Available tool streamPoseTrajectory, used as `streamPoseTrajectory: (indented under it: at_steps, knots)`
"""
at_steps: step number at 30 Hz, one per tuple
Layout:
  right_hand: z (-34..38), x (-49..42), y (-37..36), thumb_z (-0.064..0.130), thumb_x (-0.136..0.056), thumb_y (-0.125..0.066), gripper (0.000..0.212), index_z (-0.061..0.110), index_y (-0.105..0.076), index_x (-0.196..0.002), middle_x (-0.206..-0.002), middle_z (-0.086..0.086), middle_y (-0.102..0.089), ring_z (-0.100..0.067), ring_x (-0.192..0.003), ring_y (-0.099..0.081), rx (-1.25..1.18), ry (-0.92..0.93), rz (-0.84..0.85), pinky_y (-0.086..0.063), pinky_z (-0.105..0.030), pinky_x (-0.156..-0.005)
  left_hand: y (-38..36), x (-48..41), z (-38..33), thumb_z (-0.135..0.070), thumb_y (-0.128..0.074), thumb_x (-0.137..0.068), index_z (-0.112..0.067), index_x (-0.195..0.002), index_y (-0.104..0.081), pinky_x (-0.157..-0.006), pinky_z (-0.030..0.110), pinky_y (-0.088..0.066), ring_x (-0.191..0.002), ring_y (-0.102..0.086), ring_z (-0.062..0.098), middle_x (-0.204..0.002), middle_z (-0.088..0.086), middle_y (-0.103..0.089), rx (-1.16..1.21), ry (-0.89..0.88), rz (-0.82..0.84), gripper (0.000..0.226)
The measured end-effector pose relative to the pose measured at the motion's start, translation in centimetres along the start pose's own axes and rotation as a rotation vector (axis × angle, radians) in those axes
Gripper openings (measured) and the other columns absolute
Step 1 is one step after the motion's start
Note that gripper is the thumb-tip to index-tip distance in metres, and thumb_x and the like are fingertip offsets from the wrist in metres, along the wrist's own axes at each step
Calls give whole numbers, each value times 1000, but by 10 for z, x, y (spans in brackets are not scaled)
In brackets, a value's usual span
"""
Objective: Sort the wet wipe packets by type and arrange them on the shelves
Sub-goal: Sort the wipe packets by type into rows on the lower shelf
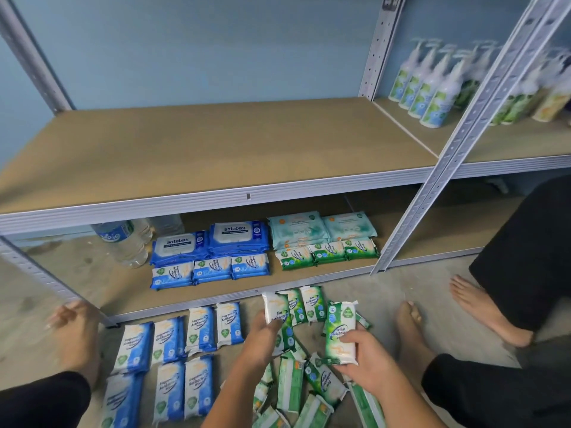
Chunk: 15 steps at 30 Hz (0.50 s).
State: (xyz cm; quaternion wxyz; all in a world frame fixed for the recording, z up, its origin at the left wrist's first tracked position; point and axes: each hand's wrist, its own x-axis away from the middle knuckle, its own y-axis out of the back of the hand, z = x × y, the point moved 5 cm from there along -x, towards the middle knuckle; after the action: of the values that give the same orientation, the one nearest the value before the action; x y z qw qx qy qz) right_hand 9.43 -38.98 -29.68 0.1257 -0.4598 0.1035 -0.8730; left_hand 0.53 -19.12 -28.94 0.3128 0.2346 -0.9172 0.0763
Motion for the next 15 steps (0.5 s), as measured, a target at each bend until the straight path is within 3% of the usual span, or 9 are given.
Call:
streamPoseTrajectory:
  at_steps: [2, 4, 6, 7, 10, 12, 15]
  knots:
    - [-1, -7, 4, -17, -86, -43, 52, 16, -60, -123, -107, -20, -69, -37, -90, -64, 121, 5, -13, -52, -42, -74, -2, -3, 1, -33, -50, -102, -36, -131, -47, -103, 51, -46, -108, -53, 17, -126, -7, -54, 3, 12, 1, 29]
    - [4, -14, 8, -18, -80, -56, 66, 22, -58, -132, -113, -13, -70, -33, -95, -67, 431, 78, -84, -58, -43, -75, -3, -6, 1, -28, -50, -103, -36, -128, -49, -99, 47, -47, -101, -54, 12, -120, -8, -56, 17, 12, 4, 26]
    - [16, -11, 0, -13, -73, -66, 76, 31, -59, -135, -117, -4, -69, -24, -92, -68, 773, 170, -124, -58, -30, -66, -3, -8, 2, -20, -52, -102, -32, -130, -50, -92, 42, -48, -101, -56, 10, -119, -8, -59, 4, 6, 13, 30]
    - [21, -10, -2, -13, -72, -69, 77, 34, -61, -133, -117, -5, -68, -21, -88, -69, 813, 212, -139, -55, -25, -61, -2, -10, 3, -17, -54, -101, -29, -132, -50, -89, 40, -47, -102, -57, 12, -120, -6, -61, -20, 2, 19, 33]
    - [35, -11, 1, -10, -74, -79, 54, 29, -68, -110, -105, -7, -72, -20, -83, -72, 612, 328, -214, -57, -27, -62, -1, -10, 2, -11, -60, -96, -24, -137, -47, -75, 30, -46, -100, -61, 15, -113, -4, -64, -101, -20, 19, 44]
    - [39, -14, 8, -4, -82, -76, 33, 22, -68, -99, -95, -6, -76, -18, -74, -73, 419, 393, -289, -56, -28, -56, -1, -9, -2, -7, -64, -94, -32, -138, -39, -67, 26, -47, -92, -64, 15, -109, 0, -66, -79, -34, 17, 57]
    - [37, -22, 17, 7, -93, -68, 26, 28, -62, -108, -101, -9, -75, -23, -82, -71, 208, 441, -372, -58, -38, -68, -4, -9, -6, 0, -66, -92, -53, -138, -23, -56, 22, -49, -71, -63, 15, -99, 11, -72, -54, -76, 44, 82]
